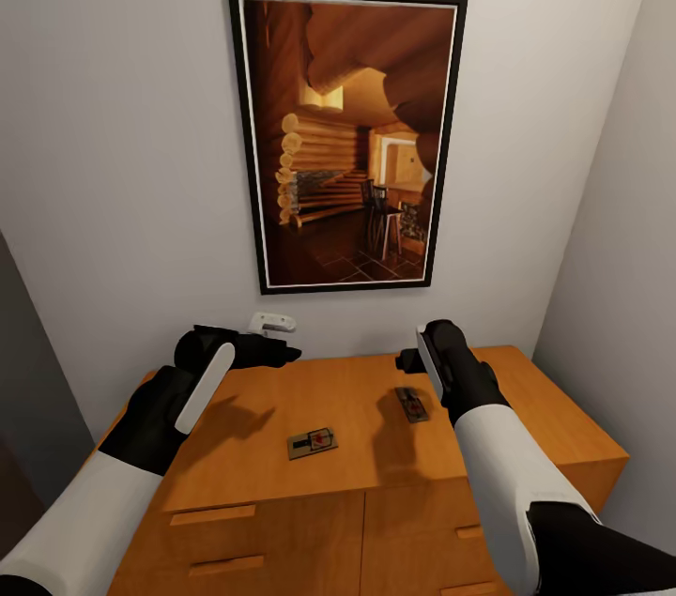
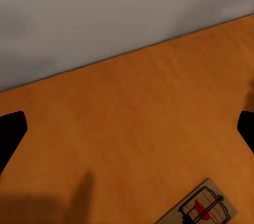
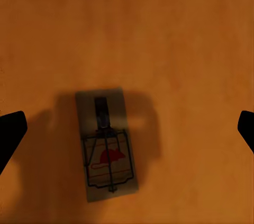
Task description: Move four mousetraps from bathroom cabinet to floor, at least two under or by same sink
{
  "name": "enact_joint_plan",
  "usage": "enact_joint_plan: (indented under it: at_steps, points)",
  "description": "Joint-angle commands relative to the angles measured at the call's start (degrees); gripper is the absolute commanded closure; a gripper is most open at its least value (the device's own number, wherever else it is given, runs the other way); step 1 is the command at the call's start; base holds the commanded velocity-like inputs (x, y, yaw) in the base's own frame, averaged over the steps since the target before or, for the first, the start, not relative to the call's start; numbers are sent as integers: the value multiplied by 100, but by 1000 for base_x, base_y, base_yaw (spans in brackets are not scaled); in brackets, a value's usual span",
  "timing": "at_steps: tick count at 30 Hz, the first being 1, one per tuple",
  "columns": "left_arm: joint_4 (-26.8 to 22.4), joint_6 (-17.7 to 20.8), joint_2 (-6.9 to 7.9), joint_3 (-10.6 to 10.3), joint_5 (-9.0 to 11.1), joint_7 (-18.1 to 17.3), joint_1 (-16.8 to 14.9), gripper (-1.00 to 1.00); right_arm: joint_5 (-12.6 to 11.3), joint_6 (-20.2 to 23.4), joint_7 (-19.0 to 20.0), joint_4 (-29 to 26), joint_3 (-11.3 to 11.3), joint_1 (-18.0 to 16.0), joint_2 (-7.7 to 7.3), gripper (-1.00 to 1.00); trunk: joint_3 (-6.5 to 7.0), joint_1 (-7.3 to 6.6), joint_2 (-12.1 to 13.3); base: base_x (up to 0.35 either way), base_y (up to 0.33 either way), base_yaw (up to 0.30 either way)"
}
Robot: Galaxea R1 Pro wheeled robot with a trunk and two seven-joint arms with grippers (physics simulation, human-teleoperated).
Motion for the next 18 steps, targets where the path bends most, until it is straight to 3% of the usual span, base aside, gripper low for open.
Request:
enact_joint_plan:
  at_steps: [1,11,18]
  points:
    - [-6,17,5,-12,29,30,-8,-100,12,19,4,4,-20,-12,10,-100,-9,1,-7,0,0,0]
    - [-5,13,5,-15,32,30,-6,-100,11,6,-3,582,-22,-80,-2,-100,-9,1,-7,0,0,0]
    - [2,-13,0,-15,43,32,-7,-100,-6,-61,-13,1131,-28,-362,-8,-100,-9,1,-7,0,0,0]
